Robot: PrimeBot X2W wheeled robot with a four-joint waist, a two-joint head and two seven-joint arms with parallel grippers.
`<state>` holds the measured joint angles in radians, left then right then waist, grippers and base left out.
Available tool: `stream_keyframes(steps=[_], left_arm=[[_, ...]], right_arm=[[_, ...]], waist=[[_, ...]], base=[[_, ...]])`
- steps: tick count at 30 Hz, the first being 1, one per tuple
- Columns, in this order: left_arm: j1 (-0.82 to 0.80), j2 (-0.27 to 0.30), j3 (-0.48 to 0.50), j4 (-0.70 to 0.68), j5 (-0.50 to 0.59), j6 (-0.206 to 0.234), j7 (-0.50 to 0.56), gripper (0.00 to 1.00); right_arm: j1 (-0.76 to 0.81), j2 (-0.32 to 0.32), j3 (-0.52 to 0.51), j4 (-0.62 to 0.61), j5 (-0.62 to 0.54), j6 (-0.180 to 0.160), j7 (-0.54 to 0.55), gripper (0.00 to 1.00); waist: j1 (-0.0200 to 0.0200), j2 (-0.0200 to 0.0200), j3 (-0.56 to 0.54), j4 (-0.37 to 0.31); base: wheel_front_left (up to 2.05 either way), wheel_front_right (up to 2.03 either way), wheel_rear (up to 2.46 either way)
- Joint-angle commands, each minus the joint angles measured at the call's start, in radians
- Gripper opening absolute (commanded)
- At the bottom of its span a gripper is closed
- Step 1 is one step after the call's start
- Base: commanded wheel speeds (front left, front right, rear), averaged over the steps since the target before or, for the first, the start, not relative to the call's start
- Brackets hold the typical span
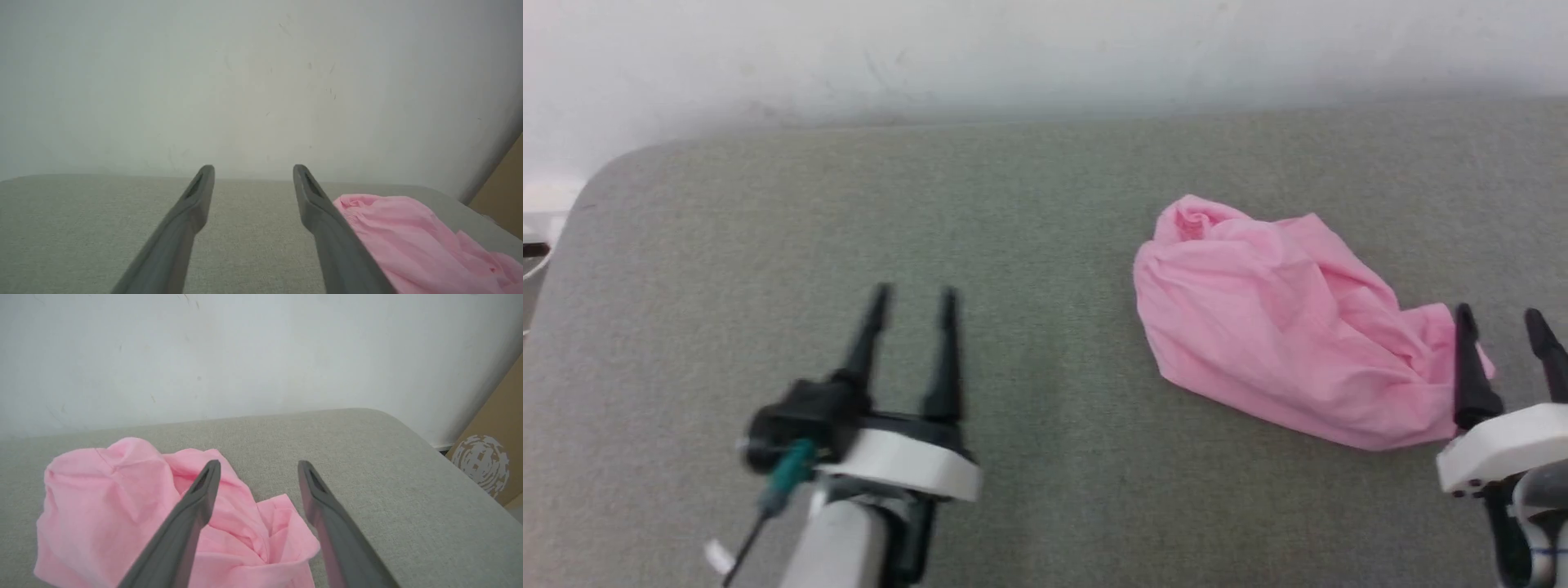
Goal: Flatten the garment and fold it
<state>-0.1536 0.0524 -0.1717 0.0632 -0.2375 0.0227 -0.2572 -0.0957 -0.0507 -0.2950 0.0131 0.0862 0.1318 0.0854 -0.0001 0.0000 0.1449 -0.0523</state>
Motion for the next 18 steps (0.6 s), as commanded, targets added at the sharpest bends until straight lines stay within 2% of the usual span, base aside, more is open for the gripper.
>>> stream_keyframes(steps=[1,5,10,13,18], left_arm=[[-0.026,-0.002,-0.030,0.019,0.000,-0.020,-0.005,1.00],[-0.132,-0.002,-0.146,0.128,-0.004,-0.061,0.009,1.00],[-0.296,-0.002,-0.265,0.300,-0.044,-0.084,0.132,1.00],[-0.377,-0.002,-0.311,0.394,-0.096,-0.066,0.235,1.00],[-0.484,-0.002,-0.359,0.519,-0.166,0.011,0.389,1.00]], right_arm=[[0.018,0.000,0.020,-0.017,0.008,-0.001,-0.030,1.00],[0.033,0.000,0.096,-0.035,0.029,-0.001,-0.114,1.00],[0.035,0.000,0.163,-0.007,0.064,-0.001,-0.165,1.00],[0.025,0.000,0.183,0.013,0.084,-0.001,-0.185,1.00],[0.002,0.000,0.213,0.041,0.109,-0.001,-0.211,1.00]], waist=[[0.0001,0.0000,0.014,-0.024],[0.0001,0.0000,0.050,-0.075],[0.0001,0.0000,0.096,-0.148],[0.0001,0.0000,0.121,-0.187],[0.0001,0.0000,0.152,-0.230]], base=[[0.00,0.00,0.00],[0.00,0.00,0.00],[0.00,0.00,0.00],[0.00,0.00,0.00],[0.00,0.00,0.00]])
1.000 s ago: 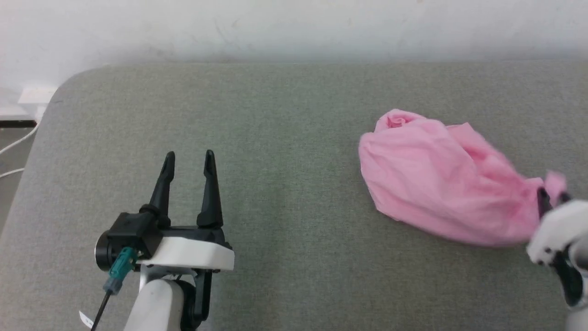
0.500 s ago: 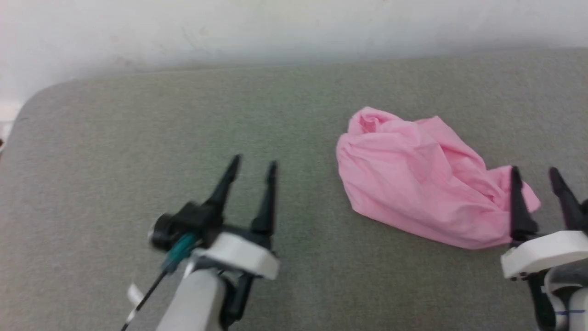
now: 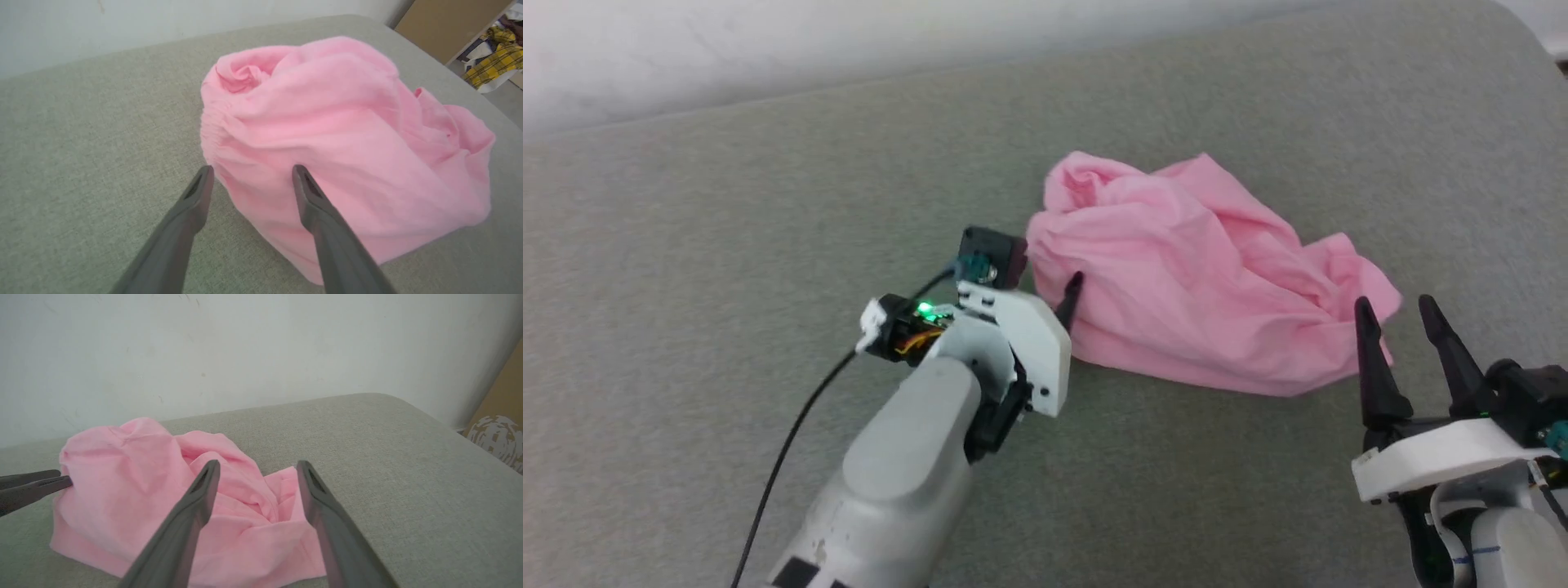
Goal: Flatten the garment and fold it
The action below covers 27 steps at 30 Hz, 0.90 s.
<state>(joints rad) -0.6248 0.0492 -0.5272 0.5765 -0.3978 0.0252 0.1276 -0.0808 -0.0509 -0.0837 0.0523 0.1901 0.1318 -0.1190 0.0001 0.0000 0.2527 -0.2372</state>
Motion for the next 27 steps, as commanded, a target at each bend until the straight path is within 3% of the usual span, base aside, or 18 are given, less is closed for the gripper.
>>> stream_keyframes(steps=[1,5,6,7,8,13,17,27], left_arm=[[-0.030,0.001,-0.012,0.031,-0.009,0.030,0.036,1.00],[-0.069,0.001,-0.046,0.101,-0.031,0.072,0.137,1.00],[-0.070,0.001,-0.056,0.113,-0.036,0.071,0.162,0.78],[-0.070,0.001,-0.062,0.120,-0.041,0.071,0.175,0.34],[-0.067,0.001,-0.065,0.122,-0.047,0.069,0.181,0.00],[-0.005,0.011,-0.019,0.074,-0.089,0.088,0.090,0.00],[0.110,0.058,0.035,-0.016,-0.122,0.122,0.016,0.00],[0.445,0.196,0.168,-0.345,-0.187,0.275,0.006,0.00]], right_arm=[[-0.017,0.001,0.006,0.007,0.009,-0.001,-0.010,1.00],[-0.028,0.001,0.017,0.021,0.020,-0.001,-0.019,1.00],[-0.030,0.001,0.020,0.024,0.022,-0.001,-0.020,1.00],[-0.032,0.001,0.021,0.026,0.023,-0.001,-0.020,1.00],[-0.032,0.001,0.022,0.027,0.022,-0.001,-0.020,1.00],[-0.030,0.001,0.016,0.022,0.016,-0.001,-0.013,1.00],[-0.019,0.001,-0.002,0.005,0.003,-0.001,0.002,1.00],[0.010,0.001,-0.004,-0.028,-0.012,-0.001,0.059,1.00]], waist=[[-0.0001,0.0000,0.048,-0.049],[-0.0001,0.0000,0.053,-0.053],[-0.0001,0.0000,0.052,-0.050],[-0.0001,0.0000,0.049,-0.046],[-0.0001,0.0000,0.046,-0.039],[-0.0001,0.0000,0.011,0.005],[-0.0001,0.0000,-0.022,0.054],[-0.0001,0.0000,-0.067,0.188]], base=[[0.00,0.00,0.00],[0.00,0.00,0.00],[0.00,0.00,0.00],[0.00,0.00,0.00],[0.00,0.00,0.00],[0.00,0.00,0.00],[0.00,0.00,0.00],[0.00,0.00,0.00]])
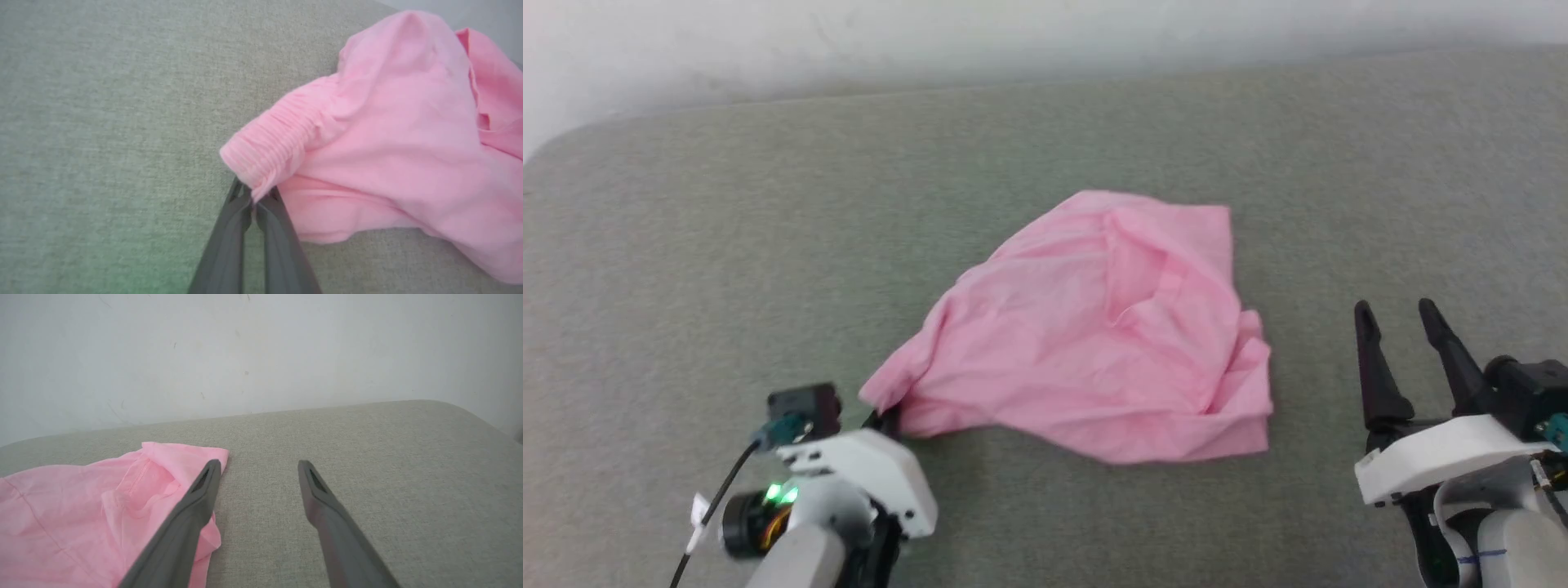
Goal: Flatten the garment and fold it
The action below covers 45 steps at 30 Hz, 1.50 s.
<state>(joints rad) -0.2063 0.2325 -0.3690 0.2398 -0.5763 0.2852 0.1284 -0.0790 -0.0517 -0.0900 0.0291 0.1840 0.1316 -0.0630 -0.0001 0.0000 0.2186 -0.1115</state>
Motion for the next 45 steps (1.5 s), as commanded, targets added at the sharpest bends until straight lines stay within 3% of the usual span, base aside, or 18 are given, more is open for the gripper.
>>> stream_keyframes(steps=[1,2,3,4,8,12,16,21,22,23,24,29,34,37,45], left_arm=[[0.052,0.020,0.020,-0.033,-0.013,0.031,0.011,0.00],[0.073,0.025,0.029,-0.056,-0.018,0.046,0.017,0.00],[0.090,0.024,0.036,-0.078,-0.026,0.055,0.020,0.39],[0.102,0.023,0.038,-0.100,-0.034,0.054,0.021,1.00],[0.127,0.006,0.043,-0.165,-0.063,0.021,-0.016,1.00],[0.121,-0.010,0.059,-0.194,-0.043,-0.004,-0.144,1.00],[0.106,-0.028,0.080,-0.187,-0.001,-0.010,-0.301,1.00],[0.075,-0.053,0.094,-0.162,0.048,-0.021,-0.377,1.00],[0.070,-0.059,0.097,-0.158,0.056,-0.023,-0.381,1.00],[0.067,-0.065,0.100,-0.154,0.061,-0.027,-0.384,1.00],[0.064,-0.071,0.103,-0.149,0.066,-0.032,-0.386,1.00],[0.059,-0.089,0.111,-0.128,0.080,-0.053,-0.389,1.00],[0.063,-0.099,0.131,-0.111,0.096,-0.067,-0.390,1.00],[0.066,-0.098,0.141,-0.106,0.103,-0.073,-0.390,1.00],[0.054,-0.087,0.142,-0.102,0.114,-0.086,-0.389,1.00]], right_arm=[[0.011,0.001,0.006,-0.006,-0.011,-0.001,0.009,1.00],[0.012,0.001,0.011,-0.008,-0.015,-0.001,0.015,1.00],[0.013,0.001,0.017,-0.010,-0.019,-0.001,0.020,1.00],[0.013,0.001,0.024,-0.013,-0.025,-0.001,0.025,1.00],[-0.005,0.001,0.089,-0.027,-0.058,-0.001,0.054,1.00],[-0.048,-0.013,0.217,-0.026,-0.082,-0.001,0.129,1.00],[-0.100,-0.052,0.331,0.012,-0.094,-0.001,0.272,1.00],[-0.146,-0.064,0.361,0.077,-0.132,-0.001,0.480,1.00],[-0.152,-0.062,0.357,0.085,-0.137,-0.001,0.511,0.87],[-0.158,-0.058,0.348,0.089,-0.142,-0.001,0.530,0.38],[-0.163,-0.054,0.338,0.090,-0.147,-0.001,0.539,0.00],[-0.158,-0.024,0.240,0.069,-0.149,-0.001,0.519,0.00],[-0.089,0.000,0.028,0.009,-0.094,-0.001,0.444,0.00],[-0.034,0.001,-0.099,-0.008,-0.005,-0.001,0.407,0.00],[0.057,0.001,-0.369,0.105,0.079,-0.001,0.413,0.00]], waist=[[0.0001,0.0000,-0.035,0.074],[0.0001,0.0000,-0.036,0.086],[0.0001,0.0000,-0.038,0.096],[0.0001,0.0000,-0.038,0.105],[0.0001,0.0000,-0.039,0.135],[0.0001,0.0000,-0.033,0.160],[0.0001,0.0000,-0.023,0.182],[0.0001,0.0000,-0.010,0.207],[0.0001,0.0000,-0.007,0.211],[0.0001,0.0000,-0.005,0.213],[0.0001,0.0000,-0.003,0.215],[0.0001,0.0000,-0.006,0.210],[0.0001,0.0000,-0.022,0.181],[0.0001,0.0000,-0.030,0.153],[0.0001,0.0000,-0.031,0.074]], base=[[0.00,0.00,0.00],[0.00,0.00,0.00],[0.00,0.00,0.00],[0.00,0.00,0.00],[0.00,0.00,0.00],[0.00,0.00,0.00],[0.00,0.00,0.00],[0.00,0.00,0.00],[0.00,0.00,0.00],[0.00,0.00,0.00],[0.00,0.00,0.00],[0.00,0.00,0.00],[0.00,0.00,0.00],[0.00,0.00,0.00],[0.00,0.00,0.00]])
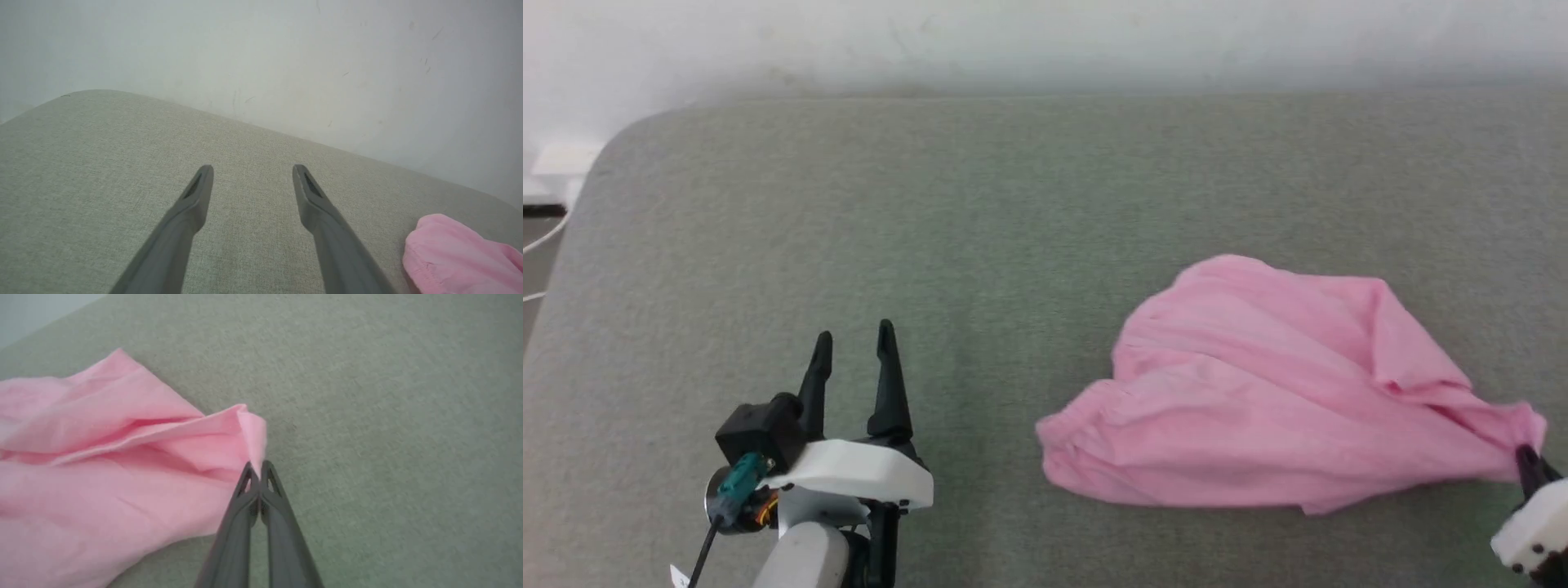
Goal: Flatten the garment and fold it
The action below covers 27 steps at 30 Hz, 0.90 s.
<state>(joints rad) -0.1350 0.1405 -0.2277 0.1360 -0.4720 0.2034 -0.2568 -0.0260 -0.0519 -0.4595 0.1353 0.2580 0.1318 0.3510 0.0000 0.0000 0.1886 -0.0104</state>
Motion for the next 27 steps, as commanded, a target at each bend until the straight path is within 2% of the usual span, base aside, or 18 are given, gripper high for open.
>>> stream_keyframes(steps=[1,2,3,9,14,17,21,27], left_arm=[[-0.020,0.007,-0.003,0.001,0.011,-0.006,0.000,1.00],[-0.025,0.006,-0.006,0.000,0.009,-0.009,0.004,1.00],[-0.032,0.005,-0.011,-0.001,0.008,-0.012,0.009,1.00],[-0.145,-0.025,-0.102,0.009,0.025,-0.065,0.059,1.00],[-0.300,-0.063,-0.220,0.129,0.037,-0.116,0.183,1.00],[-0.388,-0.077,-0.281,0.243,0.034,-0.124,0.297,1.00],[-0.481,-0.085,-0.345,0.384,0.028,-0.111,0.463,1.00],[-0.544,-0.088,-0.426,0.509,0.025,-0.107,0.693,1.00]], right_arm=[[0.005,0.001,-0.013,0.012,0.002,-0.001,0.004,0.00],[0.004,0.001,-0.018,0.017,-0.008,-0.001,0.002,0.46],[0.000,0.001,-0.021,0.015,-0.014,-0.001,-0.008,1.00],[-0.013,0.002,0.056,-0.064,-0.042,-0.001,-0.121,1.00],[-0.008,0.002,0.191,-0.146,-0.080,-0.001,-0.197,1.00],[-0.009,0.002,0.253,-0.158,-0.072,-0.001,-0.210,1.00],[-0.014,0.002,0.307,-0.157,-0.056,-0.001,-0.216,1.00],[-0.019,0.002,0.348,-0.155,-0.052,-0.001,-0.225,1.00]], waist=[[0.0000,0.0000,0.001,-0.036],[0.0000,0.0000,0.003,-0.046],[0.0000,0.0000,0.005,-0.053],[0.0000,0.0000,0.023,-0.092],[0.0000,0.0000,0.051,-0.132],[0.0000,0.0000,0.071,-0.160],[0.0000,0.0000,0.094,-0.192],[0.0000,0.0000,0.105,-0.212]], base=[[0.00,0.00,0.00],[0.00,0.00,0.00],[0.00,0.00,0.00],[0.00,0.00,0.00],[0.00,0.00,0.00],[0.00,0.00,0.00],[0.00,0.00,0.00],[0.00,0.00,0.00]])
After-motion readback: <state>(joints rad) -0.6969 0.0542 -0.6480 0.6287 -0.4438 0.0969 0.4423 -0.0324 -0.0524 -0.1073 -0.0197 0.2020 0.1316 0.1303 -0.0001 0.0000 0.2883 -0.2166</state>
